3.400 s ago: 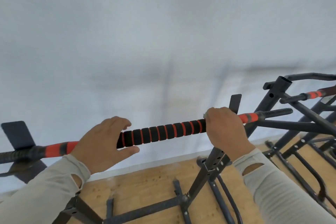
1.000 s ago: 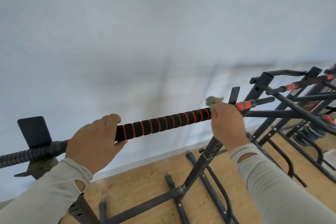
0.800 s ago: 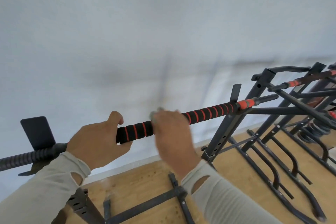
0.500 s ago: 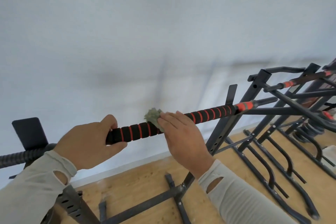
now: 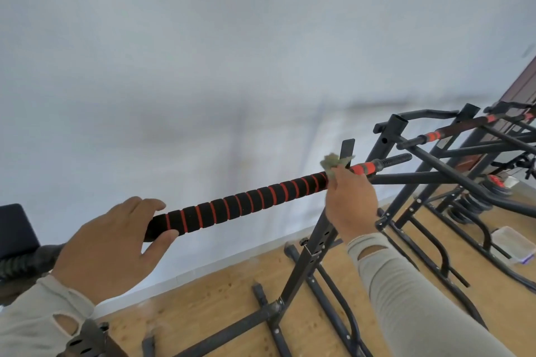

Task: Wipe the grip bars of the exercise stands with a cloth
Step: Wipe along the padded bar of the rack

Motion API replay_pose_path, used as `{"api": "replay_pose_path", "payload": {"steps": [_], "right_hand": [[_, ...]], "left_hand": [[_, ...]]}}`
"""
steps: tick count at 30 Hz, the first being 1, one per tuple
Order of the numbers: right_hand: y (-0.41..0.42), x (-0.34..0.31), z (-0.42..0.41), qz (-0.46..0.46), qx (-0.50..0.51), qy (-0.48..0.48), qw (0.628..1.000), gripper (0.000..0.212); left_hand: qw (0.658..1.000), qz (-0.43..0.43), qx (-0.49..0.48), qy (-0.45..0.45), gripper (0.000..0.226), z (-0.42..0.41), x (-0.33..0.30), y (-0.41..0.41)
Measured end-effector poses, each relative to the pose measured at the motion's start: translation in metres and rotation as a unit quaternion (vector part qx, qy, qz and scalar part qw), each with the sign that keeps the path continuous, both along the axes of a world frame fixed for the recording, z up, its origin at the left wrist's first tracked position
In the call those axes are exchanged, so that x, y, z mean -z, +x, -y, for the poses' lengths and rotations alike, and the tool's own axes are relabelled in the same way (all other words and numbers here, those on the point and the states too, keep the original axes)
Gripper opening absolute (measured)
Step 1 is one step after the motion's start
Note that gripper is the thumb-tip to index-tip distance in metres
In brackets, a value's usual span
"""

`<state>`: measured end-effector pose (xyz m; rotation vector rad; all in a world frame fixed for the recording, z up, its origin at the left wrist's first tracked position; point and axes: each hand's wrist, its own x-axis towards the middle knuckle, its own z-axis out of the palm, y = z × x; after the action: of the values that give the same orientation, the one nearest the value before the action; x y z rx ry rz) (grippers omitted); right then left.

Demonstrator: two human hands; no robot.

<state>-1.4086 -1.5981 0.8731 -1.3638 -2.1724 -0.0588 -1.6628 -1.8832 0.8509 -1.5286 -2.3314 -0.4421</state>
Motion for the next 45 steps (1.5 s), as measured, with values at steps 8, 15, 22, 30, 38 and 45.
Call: {"api": "replay_pose_path", "payload": {"steps": [8, 15, 22, 30, 38, 45], "right_hand": [[-0.1, 0.039, 0.162, -0.034, -0.387, 0.063, 0.919, 0.029], [-0.051, 0.01, 0.058, 0.072, -0.334, 0.119, 0.932, 0.062], [0.035, -0.028, -0.052, 0.194, -0.041, -0.011, 0.98, 0.016], [-0.055, 0.014, 0.074, 0.006, -0.236, 0.053, 0.97, 0.015], [-0.118, 0.042, 0.173, -0.032, -0.428, 0.135, 0.893, 0.034], [-0.025, 0.017, 0.027, 0.103, -0.241, 0.134, 0.956, 0.037]], "left_hand": [[0.999, 0.026, -0.003, -0.031, 0.051, -0.001, -0.005, -0.002], [0.994, 0.09, -0.044, -0.048, 0.028, 0.001, -0.016, 0.002], [0.993, 0.083, -0.039, -0.07, 0.026, -0.001, -0.016, -0.003], [0.989, 0.072, -0.021, -0.125, 0.031, -0.004, -0.023, -0.004], [0.977, 0.12, -0.019, -0.172, 0.057, -0.01, -0.025, -0.012], [0.947, 0.258, 0.001, -0.191, 0.033, -0.015, -0.032, -0.024]]}}
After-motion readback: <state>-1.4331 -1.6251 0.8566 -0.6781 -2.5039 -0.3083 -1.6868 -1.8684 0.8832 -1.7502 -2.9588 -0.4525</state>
